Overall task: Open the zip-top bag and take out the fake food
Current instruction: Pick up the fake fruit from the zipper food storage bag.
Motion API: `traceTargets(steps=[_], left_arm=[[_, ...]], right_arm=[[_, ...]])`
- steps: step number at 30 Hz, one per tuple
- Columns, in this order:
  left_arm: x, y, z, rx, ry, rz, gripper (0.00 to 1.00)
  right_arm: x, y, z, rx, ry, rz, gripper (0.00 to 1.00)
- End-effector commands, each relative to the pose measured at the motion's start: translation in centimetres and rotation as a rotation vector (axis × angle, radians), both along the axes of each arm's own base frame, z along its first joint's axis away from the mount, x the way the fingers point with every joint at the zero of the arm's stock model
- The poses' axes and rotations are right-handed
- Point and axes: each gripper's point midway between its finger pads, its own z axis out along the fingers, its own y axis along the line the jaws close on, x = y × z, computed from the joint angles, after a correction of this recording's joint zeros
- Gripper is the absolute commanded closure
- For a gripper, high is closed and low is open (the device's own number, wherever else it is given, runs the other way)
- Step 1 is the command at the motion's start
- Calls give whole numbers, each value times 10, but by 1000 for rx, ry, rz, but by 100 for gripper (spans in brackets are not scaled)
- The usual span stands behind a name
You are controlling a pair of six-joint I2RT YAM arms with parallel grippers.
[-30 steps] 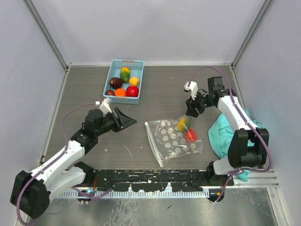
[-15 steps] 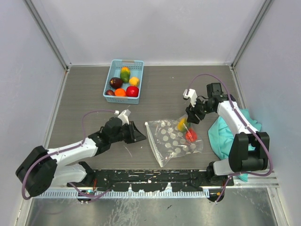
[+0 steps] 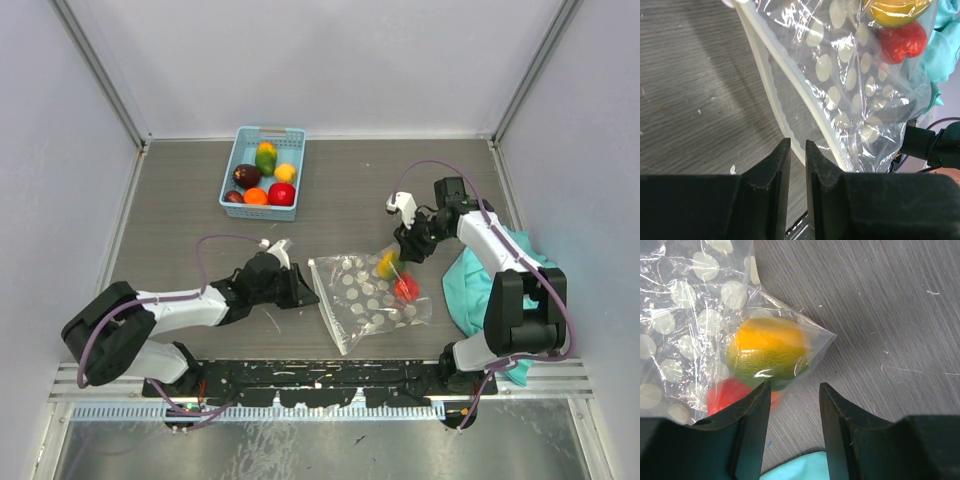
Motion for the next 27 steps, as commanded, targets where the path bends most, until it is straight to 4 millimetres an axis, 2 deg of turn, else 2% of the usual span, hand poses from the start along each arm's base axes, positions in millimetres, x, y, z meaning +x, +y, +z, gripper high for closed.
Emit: traceTargets(steps=[1,4,10,16,22,27], left_arm=[[19,-23,25,-73,-95,-18,81],[19,-30,24,-75,-94,-36,81],[21,-40,19,-82,-93,-65,79],[27,-49,20,-111,-116,-74,73],[30,-59,21,-140,-132,-99,69],[33,-60,17,-138,-142,-102,64]], right_arm=[[1,-3,-9,-42,18,2,52],[-1,-3,-14,-57,44,8,58],[-6,-2,-22,-72,81,24,64],[-13,6,-30,-74,127,60,72],[-21,21,-40,-107,170,121,75],[-24,28,-30,-72,148,155,73]])
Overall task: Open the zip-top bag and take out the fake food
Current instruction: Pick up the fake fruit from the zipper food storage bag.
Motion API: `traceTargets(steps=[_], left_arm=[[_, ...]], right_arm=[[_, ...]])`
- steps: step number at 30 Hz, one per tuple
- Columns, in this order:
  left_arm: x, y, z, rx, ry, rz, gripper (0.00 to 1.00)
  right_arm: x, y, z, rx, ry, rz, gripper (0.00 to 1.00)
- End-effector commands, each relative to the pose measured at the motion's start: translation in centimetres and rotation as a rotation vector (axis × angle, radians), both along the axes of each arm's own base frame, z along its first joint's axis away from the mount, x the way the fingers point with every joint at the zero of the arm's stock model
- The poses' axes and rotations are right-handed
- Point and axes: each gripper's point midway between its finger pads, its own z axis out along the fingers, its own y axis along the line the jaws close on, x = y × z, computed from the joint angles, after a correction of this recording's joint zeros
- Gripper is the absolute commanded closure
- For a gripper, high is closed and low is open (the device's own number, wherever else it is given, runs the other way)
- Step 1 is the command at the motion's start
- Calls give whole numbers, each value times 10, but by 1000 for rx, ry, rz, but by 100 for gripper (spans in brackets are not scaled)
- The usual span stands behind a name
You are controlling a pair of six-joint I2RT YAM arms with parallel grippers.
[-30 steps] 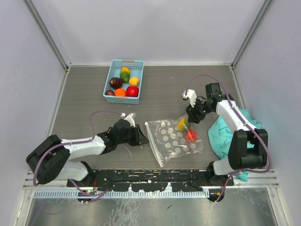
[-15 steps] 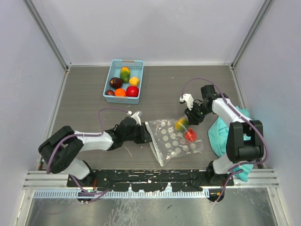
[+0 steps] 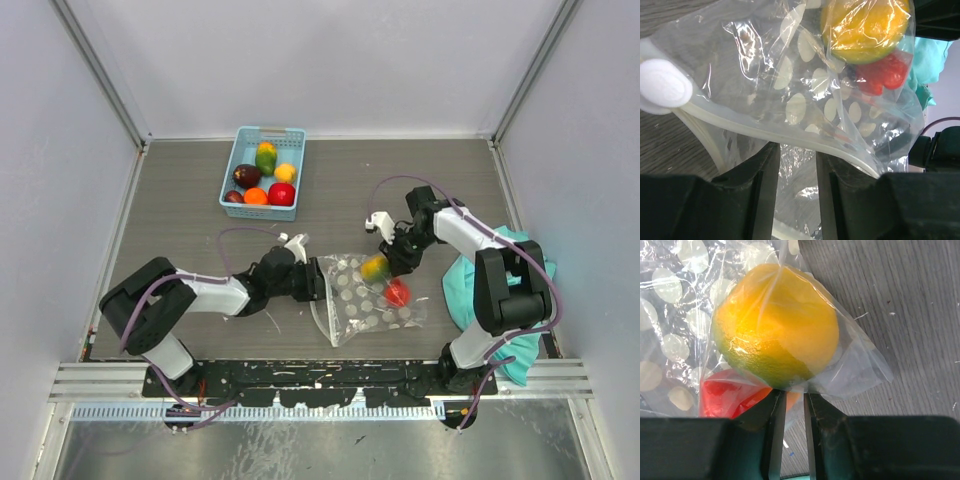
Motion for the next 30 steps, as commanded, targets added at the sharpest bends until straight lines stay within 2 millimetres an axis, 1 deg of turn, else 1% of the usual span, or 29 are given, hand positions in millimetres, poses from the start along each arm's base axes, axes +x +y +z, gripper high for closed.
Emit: traceTargets(steps=[1,8,10,12,14,15,18,20,21,22,23,25,27,30], left_arm=[[12,-18,27,-84,-110,-30,62],[14,-12,30,-102,-201,-31,53],[14,-14,30,-100,-213,-47,53],[14,-16,30,-98,-220,-59,54],[13,-17,29,-93,-228,-75,55],[13,-17,29,-91,-234,-86,55],[11,-18,28,-75,-249,-115,55],[10,-19,28,-67,-261,-136,55],[11,-19,29,-64,-266,-141,54],[11,-19,29,-58,-271,-146,54],[10,-19,28,-49,-274,-154,54],[11,-19,29,-41,-281,-163,54],[11,-20,30,-41,-285,-172,54],[11,-22,29,-37,-284,-184,54]], right_arm=[[6,8,23,47,-61,39,72],[13,2,54,79,-181,59,63],[13,0,64,95,-216,69,61],[11,1,73,111,-249,97,60],[8,6,84,145,-291,163,55],[5,9,88,163,-316,216,51],[-2,17,97,204,-419,397,27],[-4,17,91,187,-490,522,10],[-4,15,87,171,-514,590,5],[-6,13,81,156,-525,658,4],[-6,12,76,146,-529,714,3],[-2,12,69,144,-518,769,4],[4,13,64,152,-503,788,5],[8,17,55,169,-473,805,9]])
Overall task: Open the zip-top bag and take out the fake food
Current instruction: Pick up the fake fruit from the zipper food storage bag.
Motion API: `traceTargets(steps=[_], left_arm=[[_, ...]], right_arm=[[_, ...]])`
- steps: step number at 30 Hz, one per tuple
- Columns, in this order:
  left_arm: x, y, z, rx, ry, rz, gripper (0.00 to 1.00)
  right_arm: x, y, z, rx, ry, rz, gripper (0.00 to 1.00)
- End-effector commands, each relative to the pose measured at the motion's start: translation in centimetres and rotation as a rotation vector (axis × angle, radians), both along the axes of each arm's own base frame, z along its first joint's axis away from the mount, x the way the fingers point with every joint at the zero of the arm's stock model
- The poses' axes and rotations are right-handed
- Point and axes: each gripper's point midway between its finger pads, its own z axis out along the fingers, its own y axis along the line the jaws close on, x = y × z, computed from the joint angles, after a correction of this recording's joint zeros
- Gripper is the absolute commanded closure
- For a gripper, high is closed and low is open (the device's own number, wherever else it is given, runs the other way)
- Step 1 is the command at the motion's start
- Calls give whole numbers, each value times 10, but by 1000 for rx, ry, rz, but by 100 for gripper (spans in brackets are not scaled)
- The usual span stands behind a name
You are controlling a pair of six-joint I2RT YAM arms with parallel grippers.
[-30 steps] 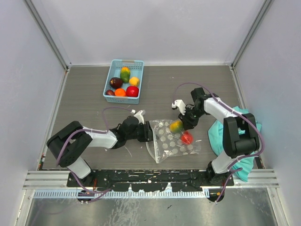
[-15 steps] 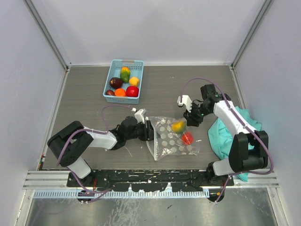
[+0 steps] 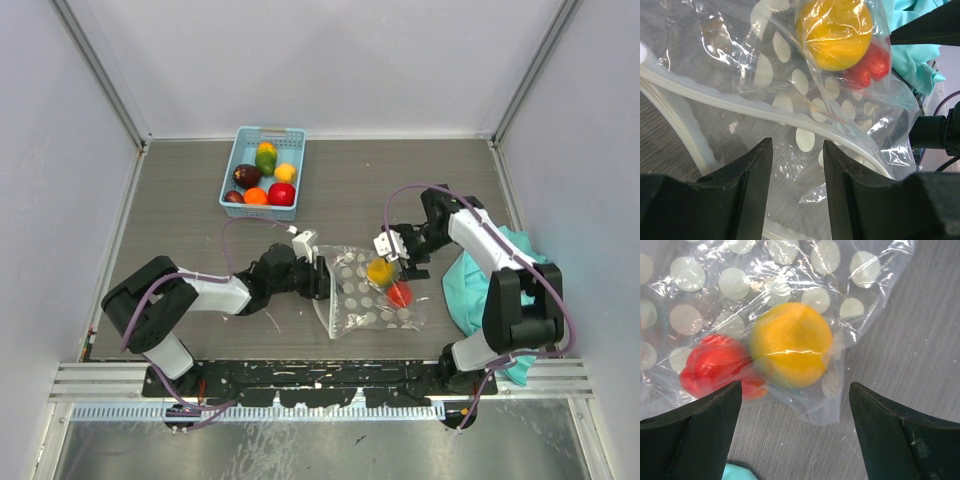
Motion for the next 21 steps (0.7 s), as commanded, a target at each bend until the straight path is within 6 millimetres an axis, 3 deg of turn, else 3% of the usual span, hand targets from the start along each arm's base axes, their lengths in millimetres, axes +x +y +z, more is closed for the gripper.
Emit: traceTargets(steps=[1,14,18,21], left_arm=[[4,-12,16,-23,-62,-49,54],[2,-18,23,-49,-82,-93,53],[1,-18,24,-55,-87,-95,52],[0,-18,26,-68,-87,-94,53]], right_arm=[[9,10,0,19,-41,130,10],[-1,19,-36,-64,38,176,39],[1,19,-44,-84,40,162,41],[3,18,-46,-89,39,136,33]])
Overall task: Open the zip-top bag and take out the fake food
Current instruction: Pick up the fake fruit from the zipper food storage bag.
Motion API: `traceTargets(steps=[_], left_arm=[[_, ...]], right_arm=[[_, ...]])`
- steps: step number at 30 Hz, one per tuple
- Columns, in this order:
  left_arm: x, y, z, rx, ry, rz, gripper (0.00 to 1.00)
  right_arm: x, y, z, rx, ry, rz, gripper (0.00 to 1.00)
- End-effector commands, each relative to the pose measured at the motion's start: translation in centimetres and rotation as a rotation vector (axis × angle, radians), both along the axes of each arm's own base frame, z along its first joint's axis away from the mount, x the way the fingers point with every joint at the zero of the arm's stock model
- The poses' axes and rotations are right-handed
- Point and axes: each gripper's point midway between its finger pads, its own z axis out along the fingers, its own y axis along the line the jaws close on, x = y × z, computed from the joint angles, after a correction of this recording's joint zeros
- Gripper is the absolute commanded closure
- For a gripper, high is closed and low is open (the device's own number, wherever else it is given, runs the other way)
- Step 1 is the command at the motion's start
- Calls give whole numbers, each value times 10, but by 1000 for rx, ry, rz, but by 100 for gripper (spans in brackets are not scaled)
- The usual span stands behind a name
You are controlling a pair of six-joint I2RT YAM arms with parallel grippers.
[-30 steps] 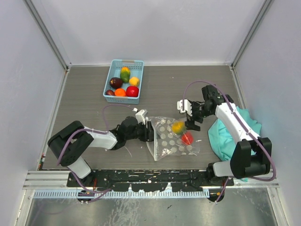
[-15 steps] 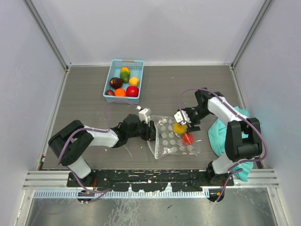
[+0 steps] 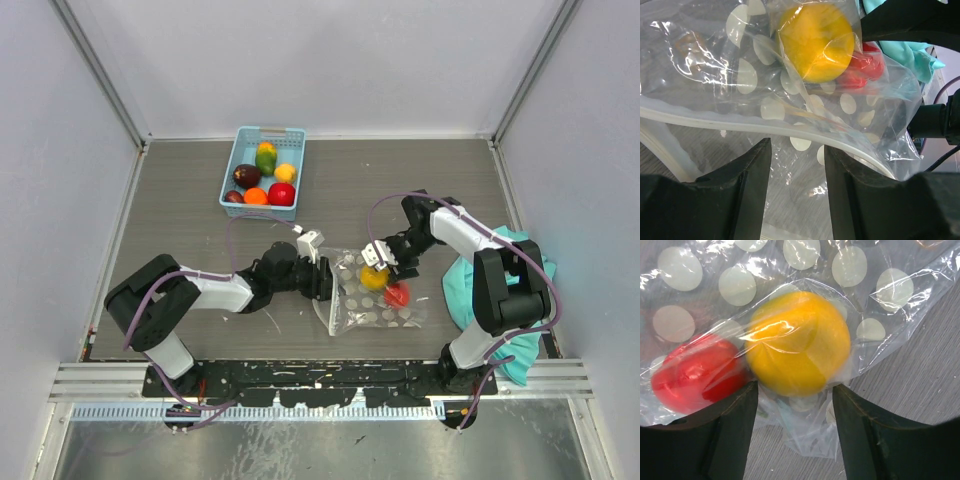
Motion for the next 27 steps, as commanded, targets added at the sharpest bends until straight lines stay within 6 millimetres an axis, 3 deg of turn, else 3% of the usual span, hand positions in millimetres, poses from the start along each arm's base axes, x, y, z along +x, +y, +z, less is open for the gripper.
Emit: traceTargets(steps=[1,5,13,16,18,19,27], left_arm=[[3,-12,24,-81,-65,-28,53],[1,-13,25,-102,-64,-33,55],[0,-19,31,-156,-50,-40,52],[0,-19,34,-182,-38,-30,50],[-1,-20,35,-197,-29,-25,49],[-1,-20,35,-202,-27,-22,48],[-2,-19,26,-165,-47,-34,37]], right_arm=[[5,0,-3,-10,-18,-25,32],[2,5,-2,16,-6,-23,36],[-5,14,-7,22,24,1,61],[-6,18,-6,33,27,2,77],[-6,21,-2,54,26,-6,96],[-6,23,-1,65,26,-5,99],[-15,39,12,139,40,14,99]])
